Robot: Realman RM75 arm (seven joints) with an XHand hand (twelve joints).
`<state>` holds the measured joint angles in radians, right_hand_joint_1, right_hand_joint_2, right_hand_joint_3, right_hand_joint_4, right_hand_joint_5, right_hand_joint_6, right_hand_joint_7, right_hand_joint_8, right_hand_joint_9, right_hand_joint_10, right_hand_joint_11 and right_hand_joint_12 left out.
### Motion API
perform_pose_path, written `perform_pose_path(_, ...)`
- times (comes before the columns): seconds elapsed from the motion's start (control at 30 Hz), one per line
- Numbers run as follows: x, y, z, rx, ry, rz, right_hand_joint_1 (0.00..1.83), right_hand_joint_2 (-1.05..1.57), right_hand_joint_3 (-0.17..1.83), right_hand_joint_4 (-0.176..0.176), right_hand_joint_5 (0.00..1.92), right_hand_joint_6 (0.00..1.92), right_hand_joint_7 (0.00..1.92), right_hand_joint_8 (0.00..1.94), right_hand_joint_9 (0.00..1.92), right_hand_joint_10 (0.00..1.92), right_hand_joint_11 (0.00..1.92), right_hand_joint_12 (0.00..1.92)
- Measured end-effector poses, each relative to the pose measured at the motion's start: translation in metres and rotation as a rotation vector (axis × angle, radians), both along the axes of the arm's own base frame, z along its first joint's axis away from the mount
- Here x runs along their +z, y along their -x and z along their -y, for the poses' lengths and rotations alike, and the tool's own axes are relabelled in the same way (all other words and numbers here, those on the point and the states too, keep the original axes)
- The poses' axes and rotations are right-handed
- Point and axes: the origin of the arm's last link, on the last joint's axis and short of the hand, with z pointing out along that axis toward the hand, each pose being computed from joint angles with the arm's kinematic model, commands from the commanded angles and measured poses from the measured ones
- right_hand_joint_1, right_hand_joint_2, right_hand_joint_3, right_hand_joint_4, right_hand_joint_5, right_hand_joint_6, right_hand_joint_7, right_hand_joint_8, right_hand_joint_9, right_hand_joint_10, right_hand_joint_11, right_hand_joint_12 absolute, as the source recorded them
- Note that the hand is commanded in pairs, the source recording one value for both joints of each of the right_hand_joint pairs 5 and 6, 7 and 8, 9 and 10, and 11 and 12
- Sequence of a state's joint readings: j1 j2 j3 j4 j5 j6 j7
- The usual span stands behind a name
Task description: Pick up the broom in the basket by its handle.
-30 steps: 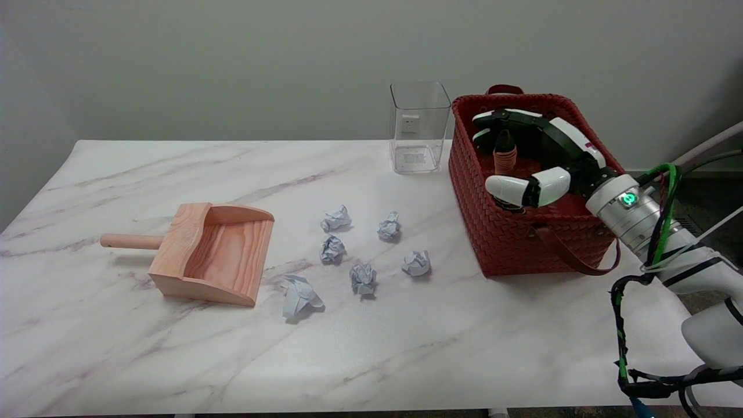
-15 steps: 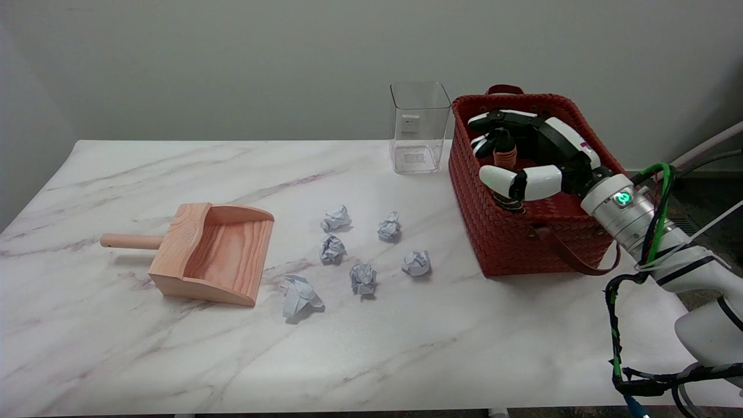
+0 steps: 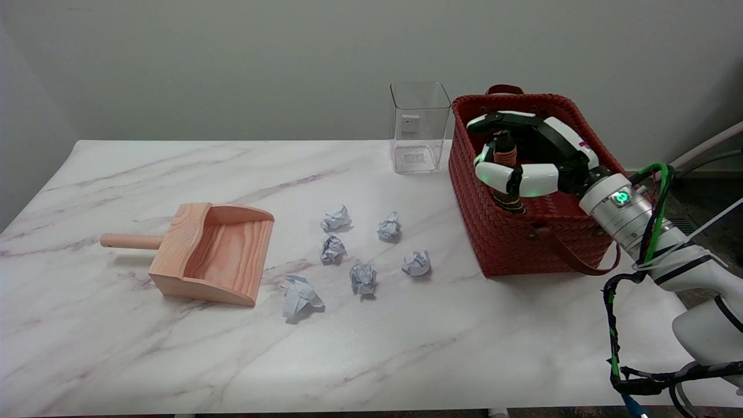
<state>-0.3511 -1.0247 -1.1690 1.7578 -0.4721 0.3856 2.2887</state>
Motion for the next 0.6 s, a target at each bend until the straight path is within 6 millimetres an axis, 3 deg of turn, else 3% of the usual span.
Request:
perform_pose_path(0.23, 0.0001, 0.0003, 0.0004, 0.0, 0.0, 0.002, 1.09, 0.81, 0.66, 0.0, 1.06, 1.06, 1.45, 1.45, 1.47, 1.47, 1.26, 1.26)
perform_pose_path(0.3, 0.0001, 0.0005, 0.0005, -0.001, 0.0, 0.003, 1.06, 0.91, 0.63, 0.0, 1.23, 1.23, 1.54, 1.54, 1.54, 1.54, 1.34, 1.34)
perform_pose_path(0.6, 0.0004, 0.0015, 0.0007, -0.003, 0.001, 0.005, 1.0, 1.16, 0.66, 0.0, 1.75, 1.75, 1.78, 1.78, 1.74, 1.74, 1.61, 1.61)
